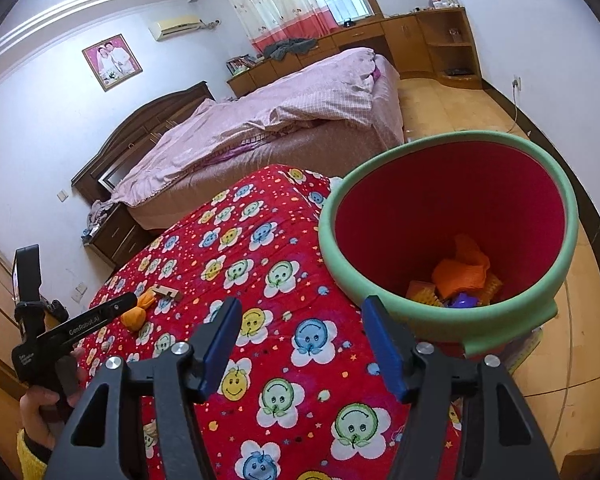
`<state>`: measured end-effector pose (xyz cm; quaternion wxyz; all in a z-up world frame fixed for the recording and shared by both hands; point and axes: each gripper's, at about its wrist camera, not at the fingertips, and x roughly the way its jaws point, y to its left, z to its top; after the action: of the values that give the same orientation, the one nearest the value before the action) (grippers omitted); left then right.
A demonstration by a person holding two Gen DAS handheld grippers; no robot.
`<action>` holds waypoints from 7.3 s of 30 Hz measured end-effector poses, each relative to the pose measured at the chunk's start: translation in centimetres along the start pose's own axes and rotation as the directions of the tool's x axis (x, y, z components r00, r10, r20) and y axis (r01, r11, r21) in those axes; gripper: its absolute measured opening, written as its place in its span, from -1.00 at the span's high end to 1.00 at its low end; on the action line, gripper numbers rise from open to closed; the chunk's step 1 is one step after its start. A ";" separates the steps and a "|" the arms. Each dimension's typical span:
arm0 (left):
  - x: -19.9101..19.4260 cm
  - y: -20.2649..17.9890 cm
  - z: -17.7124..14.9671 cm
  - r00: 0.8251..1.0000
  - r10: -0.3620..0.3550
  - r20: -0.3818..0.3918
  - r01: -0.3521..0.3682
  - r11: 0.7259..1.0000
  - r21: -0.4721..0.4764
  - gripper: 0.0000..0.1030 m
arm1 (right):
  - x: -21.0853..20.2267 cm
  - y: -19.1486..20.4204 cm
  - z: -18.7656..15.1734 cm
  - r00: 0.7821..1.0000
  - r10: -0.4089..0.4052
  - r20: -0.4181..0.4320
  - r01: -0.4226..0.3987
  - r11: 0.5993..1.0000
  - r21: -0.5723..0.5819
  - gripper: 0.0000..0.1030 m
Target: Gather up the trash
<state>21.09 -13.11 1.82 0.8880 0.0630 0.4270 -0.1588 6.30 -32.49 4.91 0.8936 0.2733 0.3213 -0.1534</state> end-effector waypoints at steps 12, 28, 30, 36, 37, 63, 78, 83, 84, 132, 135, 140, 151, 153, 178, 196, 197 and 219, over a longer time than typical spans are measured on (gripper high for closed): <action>3.9 2.4 0.1 0.998 0.028 -0.060 -0.032 0.998 -0.061 -0.61 | 2.1 -0.1 -0.2 0.999 -0.019 -0.040 0.019 1.000 -0.001 -0.27; 3.1 3.5 -0.5 0.999 -0.033 -0.036 0.029 0.992 -0.125 0.05 | 3.2 2.9 0.4 0.998 0.006 -0.064 -0.011 0.996 -0.083 -0.27; 2.4 4.5 -0.7 0.999 -0.027 -0.034 0.021 0.986 -0.164 0.05 | 3.6 3.8 0.6 0.997 0.016 -0.073 -0.024 0.994 -0.102 -0.27; 1.0 7.8 -1.2 0.999 0.042 -0.028 -0.047 0.967 -0.250 0.05 | 5.7 7.6 1.3 0.992 0.053 -0.117 -0.073 0.982 -0.174 -0.27; 1.0 8.2 -1.3 0.998 0.055 -0.031 -0.061 0.964 -0.259 0.05 | 6.1 8.3 1.3 0.991 0.055 -0.122 -0.077 0.979 -0.189 -0.27; 1.8 10.4 -2.0 0.995 0.081 -0.066 -0.097 0.947 -0.306 0.05 | 16.7 17.8 -0.9 0.968 0.027 -0.250 -0.141 0.880 -0.453 0.41; 0.9 9.3 -1.9 0.997 0.057 -0.055 -0.071 0.952 -0.297 0.05 | 13.3 15.7 -0.2 0.971 0.057 -0.233 -0.144 0.915 -0.376 0.71; -0.4 8.3 -1.6 0.998 0.050 -0.032 -0.057 0.960 -0.273 0.05 | 10.5 14.4 0.1 0.979 0.070 -0.193 -0.136 0.925 -0.354 0.71; -0.7 8.0 -1.5 0.998 0.048 -0.029 -0.054 0.962 -0.267 0.05 | 9.8 14.1 0.2 0.980 0.073 -0.184 -0.134 0.928 -0.347 0.71; -3.8 -20.3 -0.9 0.965 -0.259 -0.029 0.259 0.942 0.211 0.05 | -4.2 -9.5 3.1 0.996 -0.041 0.084 0.035 0.997 0.074 0.71; -3.4 -22.0 -0.8 0.955 -0.294 -0.037 0.294 0.928 0.228 0.05 | -4.1 -10.8 3.1 0.995 -0.056 0.082 0.048 0.994 0.097 0.71; -2.8 -24.1 -0.7 0.945 -0.326 -0.035 0.324 0.913 0.250 0.05 | -3.8 -12.4 3.2 0.994 -0.077 0.080 0.068 0.991 0.118 0.71; -0.9 -25.9 -0.7 0.926 -0.370 -0.075 0.377 0.890 0.256 -0.16 | -3.0 -13.6 3.3 0.994 -0.084 0.074 0.073 0.987 0.145 0.70; -0.9 -25.8 -0.7 0.926 -0.372 -0.069 0.377 0.889 0.260 -0.19 | -3.0 -13.7 3.2 0.994 -0.082 0.072 0.070 0.986 0.148 0.70; -5.9 -20.1 -2.2 0.944 -0.329 -0.003 0.322 0.923 0.213 -0.35 | -5.8 -9.4 1.5 0.995 -0.026 0.094 0.020 0.998 0.065 0.05; -10.9 -7.7 -4.0 0.982 -0.156 0.106 0.148 0.986 0.082 -0.34 | -8.8 0.1 -1.7 0.993 0.045 0.106 -0.034 0.994 -0.106 -0.50; -11.0 -6.9 -4.2 0.983 -0.146 0.111 0.138 0.988 0.071 -0.34 | -8.9 0.7 -2.1 0.993 0.050 0.106 -0.038 0.992 -0.120 -0.51; -13.5 2.0 -9.1 0.981 0.054 0.184 -0.034 0.994 -0.107 -0.34 | -10.7 7.2 -7.8 0.987 0.072 0.145 -0.027 0.956 -0.293 -0.70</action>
<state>7.12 -5.86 6.58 0.9294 0.0112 0.3481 -0.1221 -2.28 -21.10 9.80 0.9497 0.1346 0.2633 -0.1028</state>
